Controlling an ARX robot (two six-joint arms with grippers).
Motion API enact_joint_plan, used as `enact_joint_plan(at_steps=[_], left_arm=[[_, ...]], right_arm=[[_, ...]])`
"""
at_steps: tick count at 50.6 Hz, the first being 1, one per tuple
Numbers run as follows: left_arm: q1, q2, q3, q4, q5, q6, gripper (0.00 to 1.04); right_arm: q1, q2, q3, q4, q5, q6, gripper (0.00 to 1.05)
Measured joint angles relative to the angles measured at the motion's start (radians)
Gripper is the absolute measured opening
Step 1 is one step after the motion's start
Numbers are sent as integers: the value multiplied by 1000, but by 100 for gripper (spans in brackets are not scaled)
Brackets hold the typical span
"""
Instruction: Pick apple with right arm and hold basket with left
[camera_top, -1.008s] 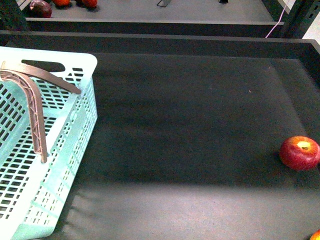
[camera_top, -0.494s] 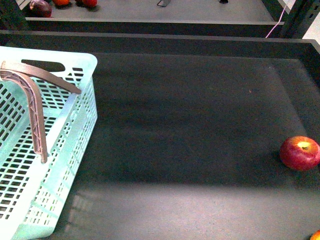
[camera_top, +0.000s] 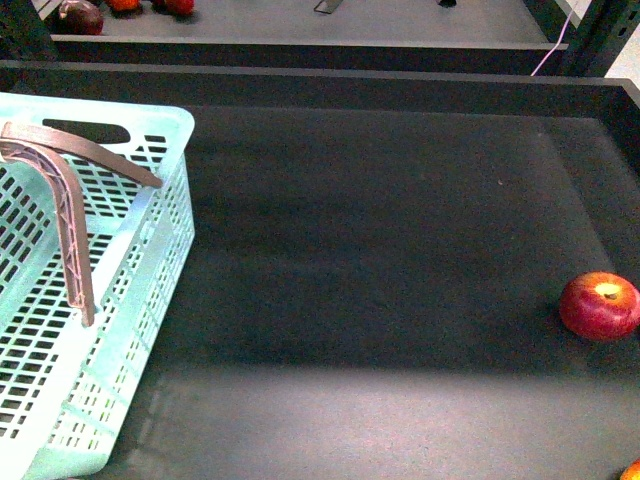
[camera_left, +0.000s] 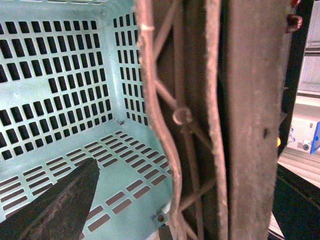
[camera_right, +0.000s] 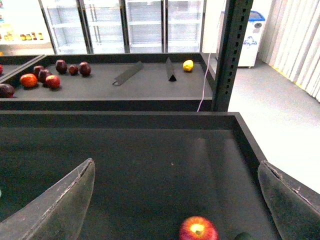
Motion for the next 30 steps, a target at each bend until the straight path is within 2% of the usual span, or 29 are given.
enact_joint_plan(at_steps=[14, 30], left_arm=[[-5, 32, 16, -25, -18, -1, 98], [-14, 32, 16, -27, -26, -18, 50]], right_arm=[[0, 0, 0, 0, 0, 0, 96], [0, 0, 0, 0, 0, 0, 96]])
